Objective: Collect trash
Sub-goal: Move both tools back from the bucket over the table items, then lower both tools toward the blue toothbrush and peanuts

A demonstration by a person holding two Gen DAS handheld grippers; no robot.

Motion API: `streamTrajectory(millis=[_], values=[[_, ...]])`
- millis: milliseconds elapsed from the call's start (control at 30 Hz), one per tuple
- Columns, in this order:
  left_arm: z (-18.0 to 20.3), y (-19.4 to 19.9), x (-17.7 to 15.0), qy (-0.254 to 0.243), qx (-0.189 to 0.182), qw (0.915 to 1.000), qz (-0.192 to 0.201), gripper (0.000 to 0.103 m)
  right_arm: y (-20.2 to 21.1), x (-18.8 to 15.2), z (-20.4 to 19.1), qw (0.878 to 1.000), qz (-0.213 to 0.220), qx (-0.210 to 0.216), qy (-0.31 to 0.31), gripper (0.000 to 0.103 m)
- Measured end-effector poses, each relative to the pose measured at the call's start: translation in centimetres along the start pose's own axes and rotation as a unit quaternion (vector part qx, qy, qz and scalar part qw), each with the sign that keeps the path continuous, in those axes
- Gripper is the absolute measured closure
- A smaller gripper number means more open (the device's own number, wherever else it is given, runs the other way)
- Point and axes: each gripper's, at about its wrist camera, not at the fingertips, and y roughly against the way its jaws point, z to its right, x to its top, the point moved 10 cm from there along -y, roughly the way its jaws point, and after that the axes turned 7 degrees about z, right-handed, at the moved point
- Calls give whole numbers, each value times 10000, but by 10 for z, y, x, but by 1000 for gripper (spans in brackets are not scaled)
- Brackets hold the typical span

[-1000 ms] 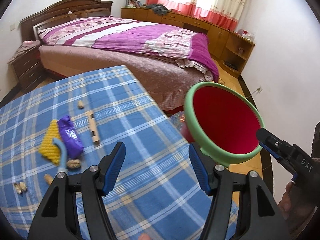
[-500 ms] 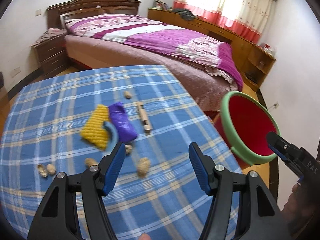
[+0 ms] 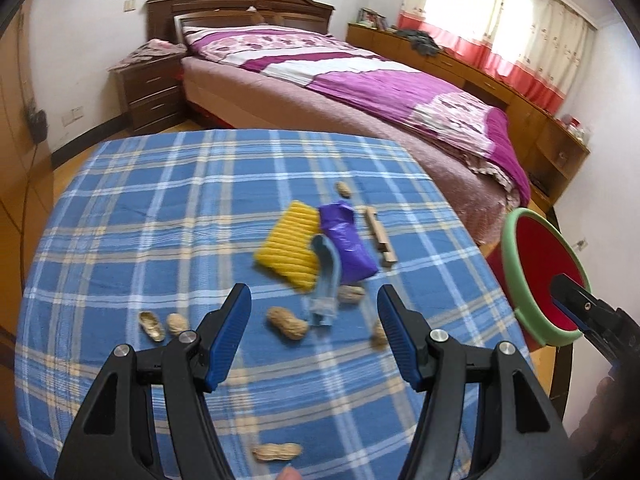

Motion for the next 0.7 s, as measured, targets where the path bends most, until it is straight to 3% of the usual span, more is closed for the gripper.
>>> streamTrajectory(millis=[700], values=[[-72,-8,-7,484,541,9973,-64,38,-69,-45,-82,9931,-834,552,613,49]])
